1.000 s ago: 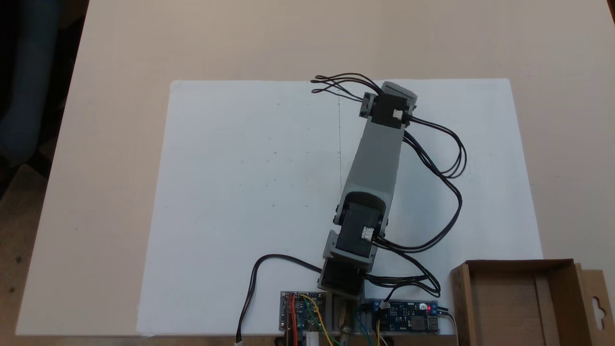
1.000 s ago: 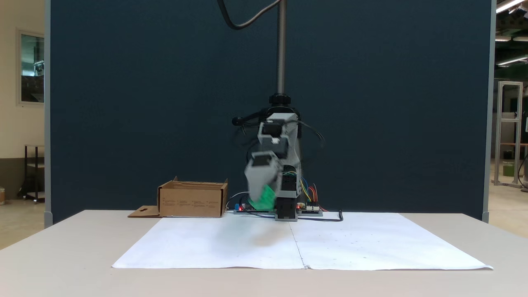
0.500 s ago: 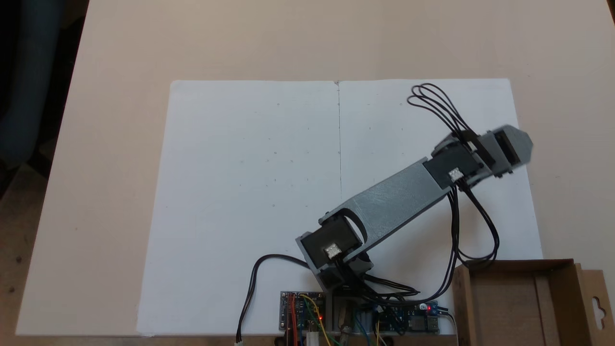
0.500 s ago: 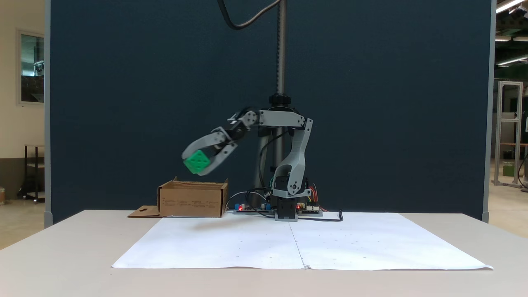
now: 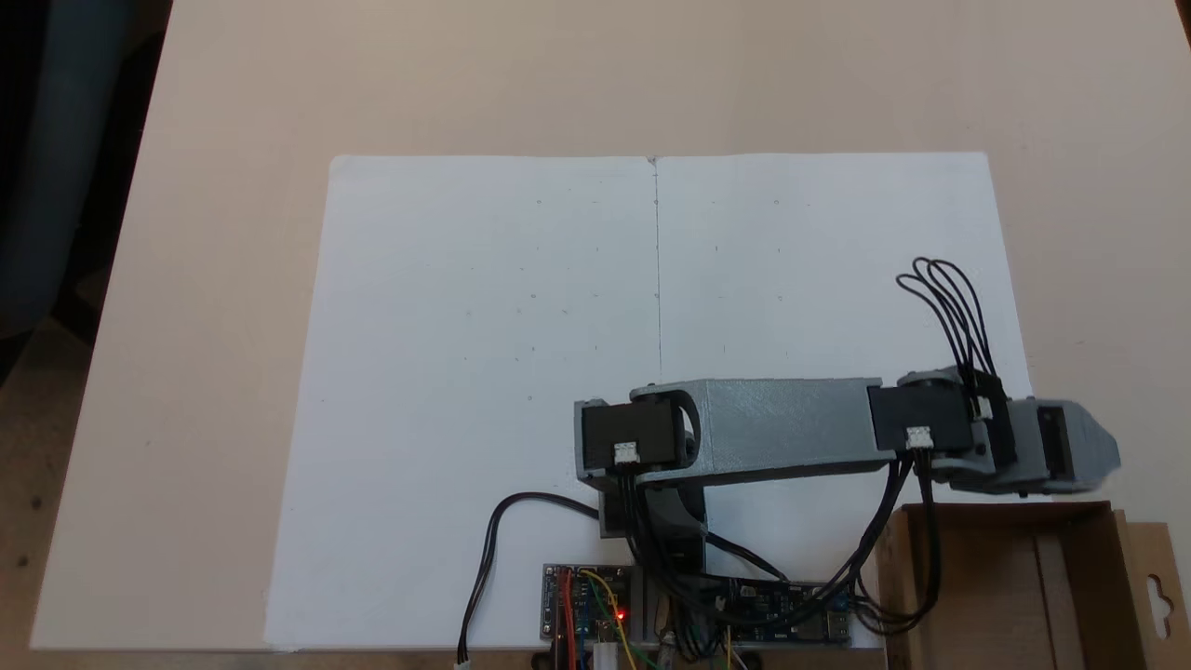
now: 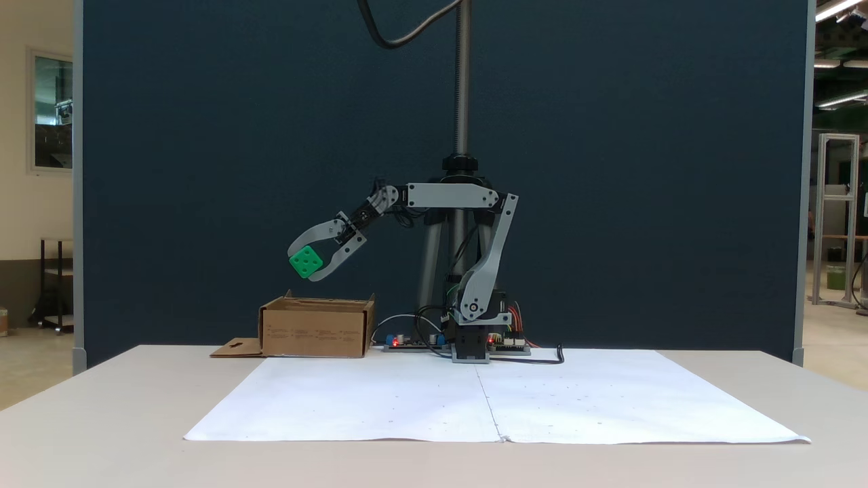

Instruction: Grasp a green dice and put it in the bin.

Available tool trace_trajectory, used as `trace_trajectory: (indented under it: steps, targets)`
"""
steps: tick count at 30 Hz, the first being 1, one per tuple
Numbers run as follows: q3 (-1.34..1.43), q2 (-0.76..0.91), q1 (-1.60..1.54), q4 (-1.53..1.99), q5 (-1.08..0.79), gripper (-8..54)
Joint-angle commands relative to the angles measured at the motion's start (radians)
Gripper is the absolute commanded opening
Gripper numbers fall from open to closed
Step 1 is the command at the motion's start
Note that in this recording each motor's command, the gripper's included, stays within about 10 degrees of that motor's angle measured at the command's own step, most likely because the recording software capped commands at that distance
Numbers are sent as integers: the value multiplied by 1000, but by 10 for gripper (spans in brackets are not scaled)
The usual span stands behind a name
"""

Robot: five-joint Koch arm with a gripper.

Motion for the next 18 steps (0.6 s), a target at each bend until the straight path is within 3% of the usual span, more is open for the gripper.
trace_trajectory:
  steps: [1, 18]
  targets:
    - [-48, 6, 67, -74, -106, 122]
    - [-49, -278, 293, -160, -281, 122]
